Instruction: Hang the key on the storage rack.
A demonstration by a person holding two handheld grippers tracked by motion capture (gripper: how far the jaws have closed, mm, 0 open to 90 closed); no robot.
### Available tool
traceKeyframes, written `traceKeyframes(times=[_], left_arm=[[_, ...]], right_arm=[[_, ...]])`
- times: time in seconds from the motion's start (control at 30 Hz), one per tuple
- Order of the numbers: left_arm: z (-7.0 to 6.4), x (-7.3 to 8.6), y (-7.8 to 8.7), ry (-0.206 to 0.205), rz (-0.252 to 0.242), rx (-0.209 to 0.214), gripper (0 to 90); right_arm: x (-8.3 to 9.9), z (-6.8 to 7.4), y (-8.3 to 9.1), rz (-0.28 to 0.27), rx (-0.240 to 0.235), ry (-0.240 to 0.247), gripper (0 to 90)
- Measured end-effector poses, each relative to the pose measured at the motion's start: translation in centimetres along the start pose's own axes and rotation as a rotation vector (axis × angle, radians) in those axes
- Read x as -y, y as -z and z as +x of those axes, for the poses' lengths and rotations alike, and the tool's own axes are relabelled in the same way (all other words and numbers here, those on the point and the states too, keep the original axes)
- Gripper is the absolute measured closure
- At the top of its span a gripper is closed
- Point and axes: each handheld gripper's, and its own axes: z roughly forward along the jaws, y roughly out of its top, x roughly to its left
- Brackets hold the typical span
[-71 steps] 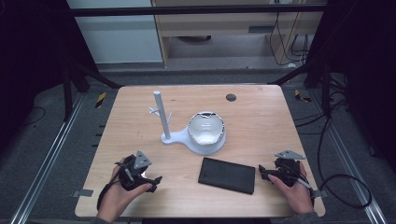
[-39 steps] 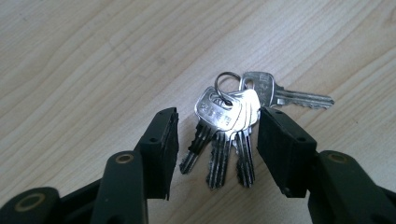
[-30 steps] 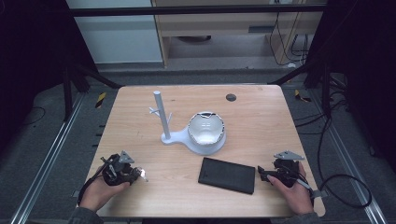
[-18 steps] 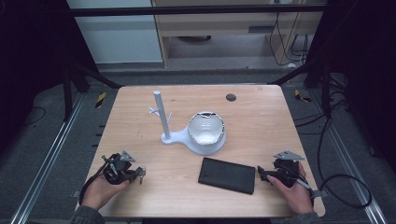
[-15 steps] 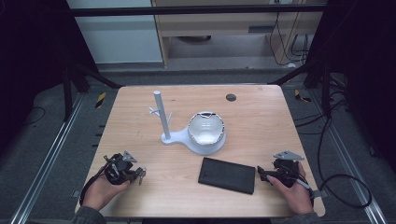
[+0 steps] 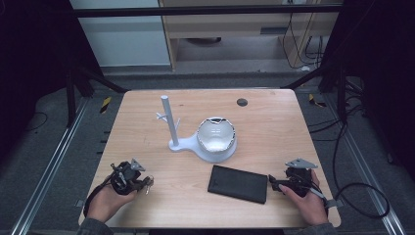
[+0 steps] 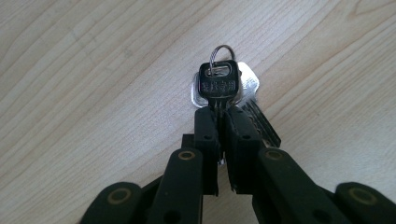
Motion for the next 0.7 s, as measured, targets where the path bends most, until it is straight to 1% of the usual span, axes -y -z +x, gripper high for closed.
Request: traceKeyframes(times=[0.1,0.17,0.2,0.23,0.3,0.37,0.4,0.47,0.5,0.53,0.57,0.6,0.63,0.7], left_arm=[[0.0,0.0,-0.1,0.002,0.012,-0.021,84.6],[0.2,0.0,-0.1,0.005,0.014,-0.017,85.3],[0.2,0.0,-0.1,0.013,0.006,-0.013,85.7],[0.2,0.0,0.0,0.014,0.007,-0.018,89.6],[0.5,0.0,0.1,0.023,0.003,0.000,89.6],[0.6,0.1,-0.1,0.021,0.015,-0.006,89.6],[0.7,0.1,-0.2,0.022,0.018,-0.007,89.6],[0.9,0.2,-0.2,0.031,0.013,-0.002,89.7],[1.0,0.2,-0.1,0.023,0.015,-0.001,89.7],[0.9,0.2,0.0,0.026,0.010,0.000,89.7],[0.9,0.1,0.3,0.027,-0.001,0.003,89.7],[0.9,0.0,0.5,0.019,-0.003,0.000,89.8],[0.8,-0.1,0.9,0.014,-0.006,-0.009,89.8],[0.7,-0.6,1.7,0.000,-0.011,-0.003,89.8]], right_arm=[[0.0,0.1,0.0,0.002,-0.004,0.006,3.0],[0.0,0.1,0.0,0.000,-0.008,0.012,3.1],[0.0,0.2,0.0,0.002,-0.012,0.007,3.1],[0.0,0.2,0.1,0.003,-0.013,0.006,3.2],[0.0,0.2,0.1,0.003,-0.012,0.006,3.2],[0.0,0.2,0.0,0.001,-0.009,0.013,3.2],[0.0,0.2,0.1,0.003,-0.013,0.006,3.2],[0.0,0.2,0.1,0.003,-0.014,0.006,3.2],[0.0,0.2,0.0,0.003,-0.011,0.008,3.2],[0.0,0.2,0.0,0.002,-0.011,0.008,3.2],[0.0,0.2,0.1,0.003,-0.013,0.008,3.2],[0.0,0.2,0.0,0.002,-0.011,0.008,3.2],[0.0,0.2,0.0,0.003,-0.013,0.006,3.1],[0.0,0.2,0.0,0.001,-0.010,0.013,3.1]])
